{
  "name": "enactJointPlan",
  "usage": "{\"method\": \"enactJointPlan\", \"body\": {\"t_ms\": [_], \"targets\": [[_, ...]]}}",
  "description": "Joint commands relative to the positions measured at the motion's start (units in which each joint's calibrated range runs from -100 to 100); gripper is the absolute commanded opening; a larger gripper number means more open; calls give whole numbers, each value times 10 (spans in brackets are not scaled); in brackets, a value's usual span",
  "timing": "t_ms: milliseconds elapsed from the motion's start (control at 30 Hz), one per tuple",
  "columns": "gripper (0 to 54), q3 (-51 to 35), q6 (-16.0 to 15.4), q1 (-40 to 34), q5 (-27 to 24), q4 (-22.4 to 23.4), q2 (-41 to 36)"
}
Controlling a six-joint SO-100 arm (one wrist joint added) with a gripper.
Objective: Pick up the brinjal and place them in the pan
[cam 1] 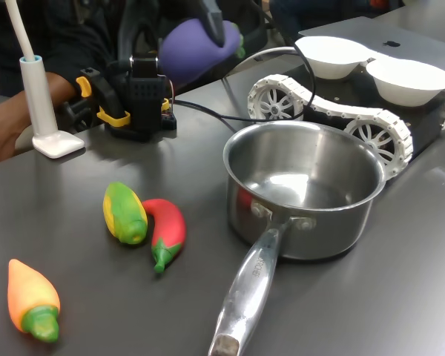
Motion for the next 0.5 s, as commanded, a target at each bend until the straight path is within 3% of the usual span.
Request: {"method": "enactJointPlan", "body": {"t_ms": [0,467], "targets": [[2,28,16,-40,-20,-64,-73],[2,159,68,-160,-48,-134,-159]]}}
